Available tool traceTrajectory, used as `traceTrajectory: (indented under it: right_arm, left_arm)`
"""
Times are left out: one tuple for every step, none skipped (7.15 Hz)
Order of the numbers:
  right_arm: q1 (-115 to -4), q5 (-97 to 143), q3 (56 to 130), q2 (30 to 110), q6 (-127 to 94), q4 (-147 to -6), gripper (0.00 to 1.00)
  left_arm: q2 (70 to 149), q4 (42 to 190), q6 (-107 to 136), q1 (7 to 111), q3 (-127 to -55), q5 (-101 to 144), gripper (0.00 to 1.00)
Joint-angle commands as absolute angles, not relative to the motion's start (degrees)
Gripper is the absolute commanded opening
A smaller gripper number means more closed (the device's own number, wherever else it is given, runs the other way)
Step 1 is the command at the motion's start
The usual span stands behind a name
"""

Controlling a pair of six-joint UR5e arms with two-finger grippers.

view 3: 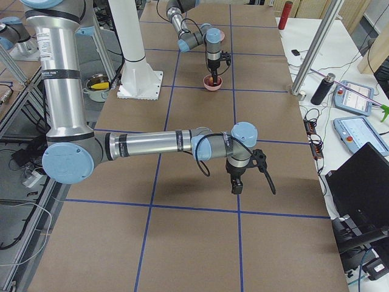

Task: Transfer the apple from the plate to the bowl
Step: 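Lower the apple into the pink bowl and open the left gripper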

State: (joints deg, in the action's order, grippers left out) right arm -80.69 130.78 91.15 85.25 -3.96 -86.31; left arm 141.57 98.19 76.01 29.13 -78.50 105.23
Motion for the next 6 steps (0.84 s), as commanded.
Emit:
traceTrajectory:
  right_arm:
    - [-80.68,130.78,91.14,85.25,-3.96,-86.31,1.0]
    - [-80.77,130.78,91.14,85.25,-3.96,-86.31,1.0]
    - [-80.77,130.69,91.14,85.34,-3.96,-86.31,1.0]
    - [-80.77,130.61,91.23,85.52,-3.96,-86.31,1.0]
    - [-81.12,130.61,91.32,86.21,-4.04,-86.31,1.0]
    - [-83.12,130.61,91.32,87.79,-3.87,-86.31,1.0]
  left_arm:
    - [141.24,97.3,75.85,29.27,-82.24,105.29,0.98]
    - [140.98,94.6,75.68,29.79,-85.31,105.29,0.98]
    - [138.98,89.78,73.59,30.58,-90.04,105.38,0.98]
    - [133.13,86.26,66.86,32.07,-97.57,105.38,0.98]
    - [126.63,85.52,58.88,35.04,-103.21,105.55,0.98]
    - [121.43,85.52,50.62,40.03,-105.62,109.99,0.98]
